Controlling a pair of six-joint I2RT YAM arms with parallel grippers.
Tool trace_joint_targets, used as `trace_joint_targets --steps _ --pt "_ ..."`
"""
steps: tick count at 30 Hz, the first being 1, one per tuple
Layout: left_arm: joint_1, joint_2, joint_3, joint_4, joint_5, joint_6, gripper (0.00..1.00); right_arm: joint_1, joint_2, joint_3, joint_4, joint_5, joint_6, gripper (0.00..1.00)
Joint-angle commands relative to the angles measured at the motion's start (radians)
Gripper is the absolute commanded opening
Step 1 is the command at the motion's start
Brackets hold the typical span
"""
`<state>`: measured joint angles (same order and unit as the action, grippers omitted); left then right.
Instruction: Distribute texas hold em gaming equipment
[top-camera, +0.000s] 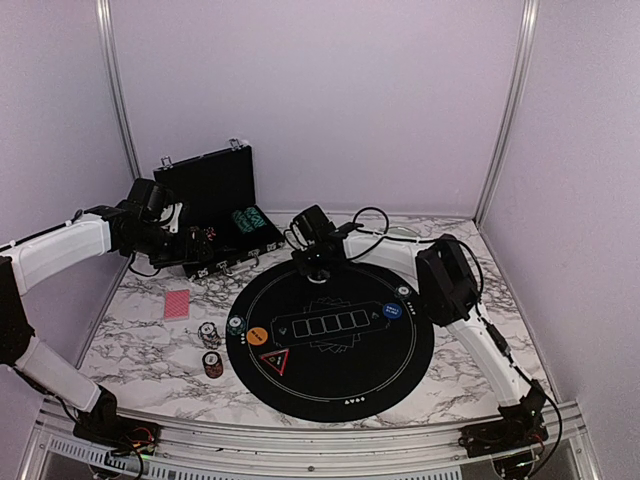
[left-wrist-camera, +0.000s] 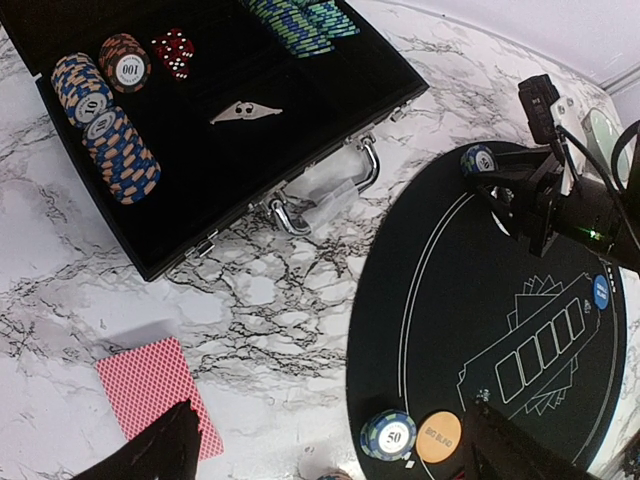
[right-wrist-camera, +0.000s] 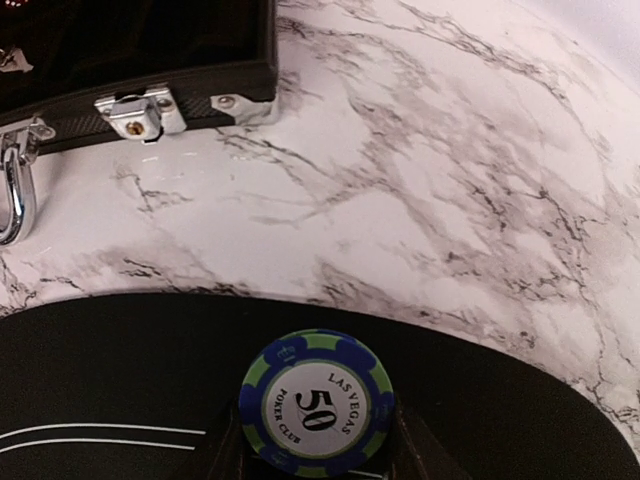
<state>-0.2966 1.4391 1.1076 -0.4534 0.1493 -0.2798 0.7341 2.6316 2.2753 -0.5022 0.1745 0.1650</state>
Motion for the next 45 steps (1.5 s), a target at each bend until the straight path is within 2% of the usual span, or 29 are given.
trace_joint_targets --steps 1,45 --pt "0.007 0.012 -0.008 0.014 0.013 0.013 0.92 -0.037 0.038 0.012 -0.056 0.066 -0.017 0.29" --pt "0.012 0.011 -0.011 0.013 0.029 0.011 0.92 -0.101 -0.137 -0.225 -0.055 0.105 0.069 0.27"
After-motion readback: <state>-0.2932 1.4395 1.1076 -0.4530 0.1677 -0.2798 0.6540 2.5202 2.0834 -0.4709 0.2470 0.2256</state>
